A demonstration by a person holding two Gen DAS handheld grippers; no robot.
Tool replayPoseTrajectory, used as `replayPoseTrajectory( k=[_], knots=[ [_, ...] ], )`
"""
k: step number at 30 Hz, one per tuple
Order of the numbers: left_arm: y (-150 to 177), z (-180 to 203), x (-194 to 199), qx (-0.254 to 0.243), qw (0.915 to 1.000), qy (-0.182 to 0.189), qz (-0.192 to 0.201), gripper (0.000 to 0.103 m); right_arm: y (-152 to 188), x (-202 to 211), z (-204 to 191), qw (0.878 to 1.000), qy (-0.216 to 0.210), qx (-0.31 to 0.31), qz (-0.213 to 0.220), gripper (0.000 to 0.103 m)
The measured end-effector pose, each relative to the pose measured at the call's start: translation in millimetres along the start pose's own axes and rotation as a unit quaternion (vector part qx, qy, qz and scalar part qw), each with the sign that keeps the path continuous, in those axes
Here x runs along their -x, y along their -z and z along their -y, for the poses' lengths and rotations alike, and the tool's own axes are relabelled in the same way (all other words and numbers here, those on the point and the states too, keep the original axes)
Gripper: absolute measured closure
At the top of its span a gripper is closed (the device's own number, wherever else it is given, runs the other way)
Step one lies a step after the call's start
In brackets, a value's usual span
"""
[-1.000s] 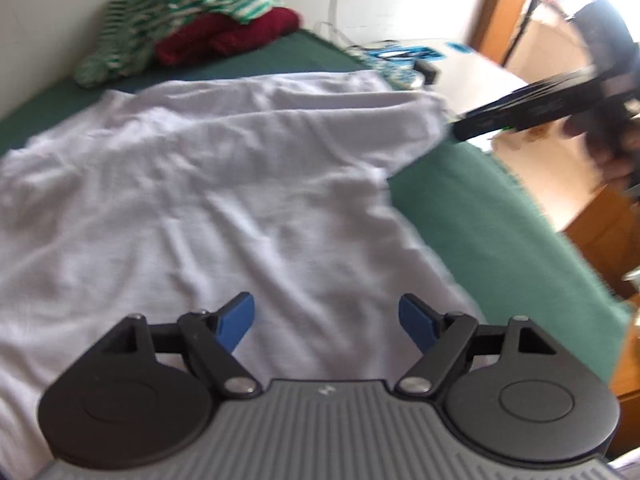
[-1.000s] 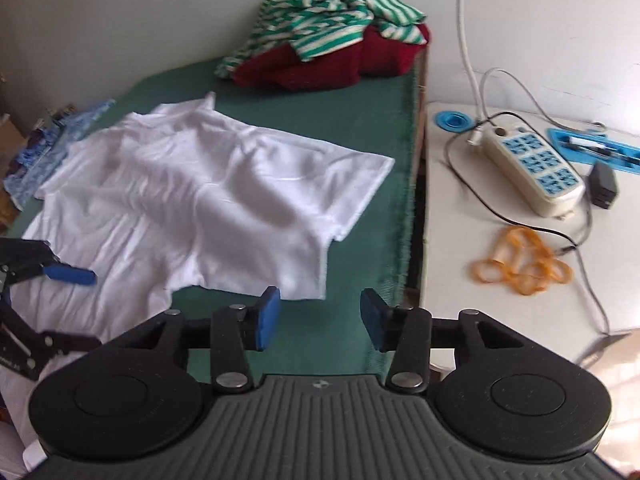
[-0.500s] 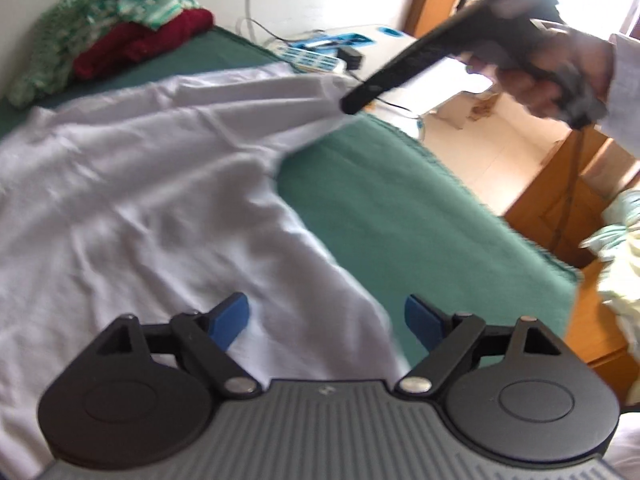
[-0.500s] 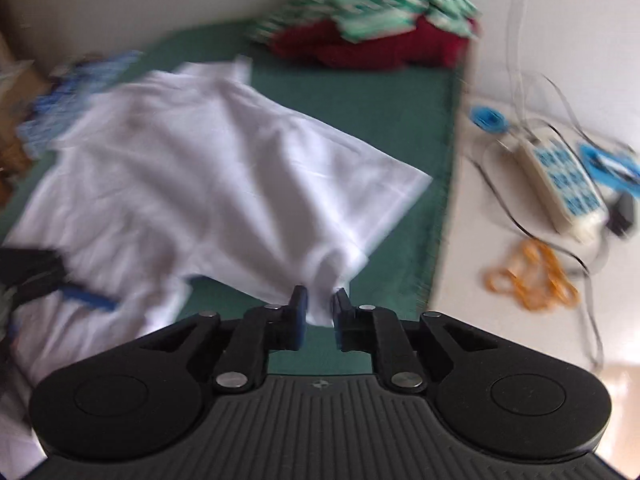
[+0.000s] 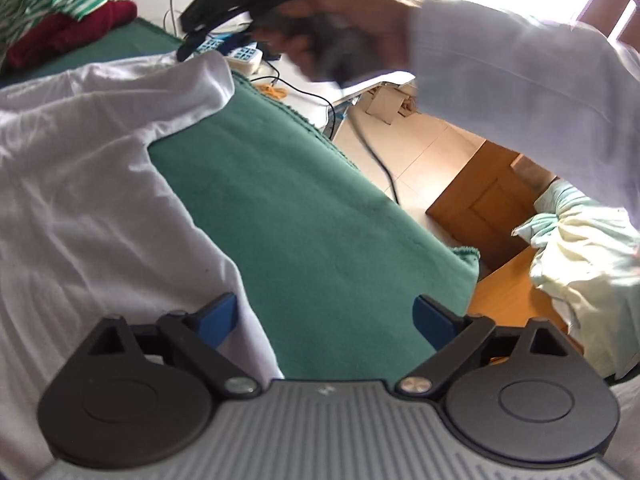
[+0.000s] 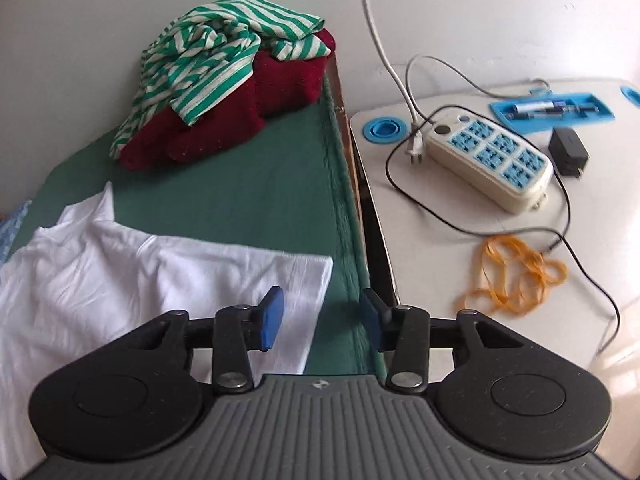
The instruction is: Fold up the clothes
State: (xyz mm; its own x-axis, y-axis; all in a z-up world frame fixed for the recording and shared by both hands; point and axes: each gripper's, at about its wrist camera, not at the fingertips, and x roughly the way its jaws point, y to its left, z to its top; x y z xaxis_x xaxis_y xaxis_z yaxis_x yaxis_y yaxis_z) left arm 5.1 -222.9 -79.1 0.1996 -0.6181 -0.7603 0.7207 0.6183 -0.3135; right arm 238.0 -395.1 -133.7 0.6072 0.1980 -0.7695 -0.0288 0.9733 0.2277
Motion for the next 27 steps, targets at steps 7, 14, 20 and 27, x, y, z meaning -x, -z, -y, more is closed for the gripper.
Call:
replayPoseTrajectory(
  k=[7, 14, 20, 27],
  knots=[
    [2.4, -1.3, -3.6, 0.003, 0.9999, 0.014, 0.004, 0.014, -25.5, -18.2, -26.3, 0.995, 0.068, 0.065, 0.039, 0.102],
    [0.4, 20.0, -18.3, -0.044, 0.9985, 0.032, 0.008, 0.01, -35.2, -45.8, -30.5, 0.984, 0.129, 0.093, 0.074, 0.101],
    [2.0, 22.5, -1.5, -0.049, 0.9978, 0.044, 0.01, 0.021, -28.4, -0.3, -16.8, 0.988, 0.127, 0.048, 0.074, 0.083],
    [43.6, -26.3, 78.7, 0.01, 0.9972, -0.061, 0.041, 0.02, 70.2, 95.4, -38.4, 0.998, -0.045, 0.052, -0.003, 0.063]
  ],
)
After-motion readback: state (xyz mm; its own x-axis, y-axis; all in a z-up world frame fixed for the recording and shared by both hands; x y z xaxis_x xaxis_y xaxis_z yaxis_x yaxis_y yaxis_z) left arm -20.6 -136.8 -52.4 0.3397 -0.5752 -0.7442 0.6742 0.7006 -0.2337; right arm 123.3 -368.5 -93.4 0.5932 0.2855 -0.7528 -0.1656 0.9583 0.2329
